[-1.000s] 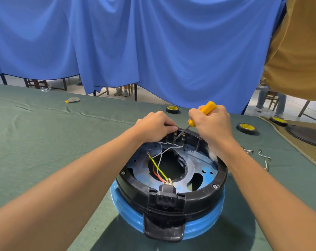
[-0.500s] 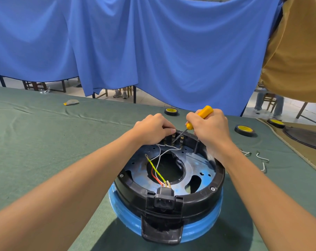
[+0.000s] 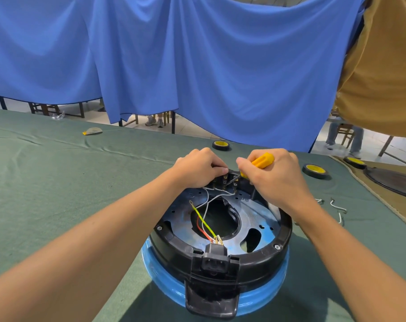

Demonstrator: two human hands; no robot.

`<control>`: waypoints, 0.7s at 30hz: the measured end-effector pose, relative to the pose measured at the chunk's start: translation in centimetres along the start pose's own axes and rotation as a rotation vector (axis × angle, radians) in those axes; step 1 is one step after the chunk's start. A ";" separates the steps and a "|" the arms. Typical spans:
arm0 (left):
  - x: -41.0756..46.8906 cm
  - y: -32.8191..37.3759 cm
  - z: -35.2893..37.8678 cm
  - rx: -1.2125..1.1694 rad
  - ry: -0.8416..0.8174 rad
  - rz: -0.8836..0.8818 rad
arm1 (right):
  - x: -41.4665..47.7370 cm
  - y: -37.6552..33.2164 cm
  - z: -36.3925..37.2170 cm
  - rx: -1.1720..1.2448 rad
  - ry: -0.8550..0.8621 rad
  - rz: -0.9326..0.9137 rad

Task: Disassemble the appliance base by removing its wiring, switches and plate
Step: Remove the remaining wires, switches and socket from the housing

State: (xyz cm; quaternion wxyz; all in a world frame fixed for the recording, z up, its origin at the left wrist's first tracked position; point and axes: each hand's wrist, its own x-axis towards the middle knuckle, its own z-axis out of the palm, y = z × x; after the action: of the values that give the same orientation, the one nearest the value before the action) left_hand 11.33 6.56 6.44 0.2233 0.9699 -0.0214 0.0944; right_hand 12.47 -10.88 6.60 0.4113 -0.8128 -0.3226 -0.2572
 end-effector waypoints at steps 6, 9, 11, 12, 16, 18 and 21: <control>-0.1 0.0 0.0 -0.006 -0.009 -0.020 | 0.4 1.2 0.1 0.242 0.008 0.342; -0.1 0.1 0.0 -0.003 -0.007 -0.023 | 0.8 1.5 0.3 0.256 0.001 0.377; -0.1 0.1 0.0 0.002 -0.003 -0.024 | 0.7 1.6 0.4 0.208 0.000 0.365; -0.1 0.1 -0.1 0.004 -0.005 -0.024 | 0.7 1.7 0.5 0.216 0.013 0.373; -0.2 0.2 0.0 0.004 -0.011 -0.019 | 0.6 1.8 0.5 0.325 0.077 0.422; -0.2 0.2 0.0 0.002 -0.007 -0.018 | 0.6 1.7 0.5 0.300 0.091 0.381; -0.2 0.2 0.0 0.007 -0.011 -0.016 | 0.4 1.3 0.2 0.272 0.140 0.321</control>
State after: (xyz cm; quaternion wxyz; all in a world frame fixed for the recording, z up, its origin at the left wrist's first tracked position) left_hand 11.15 6.43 6.53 0.2207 0.9713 -0.0147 0.0877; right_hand 13.71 -11.15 6.14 0.5741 -0.7710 -0.1914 -0.1983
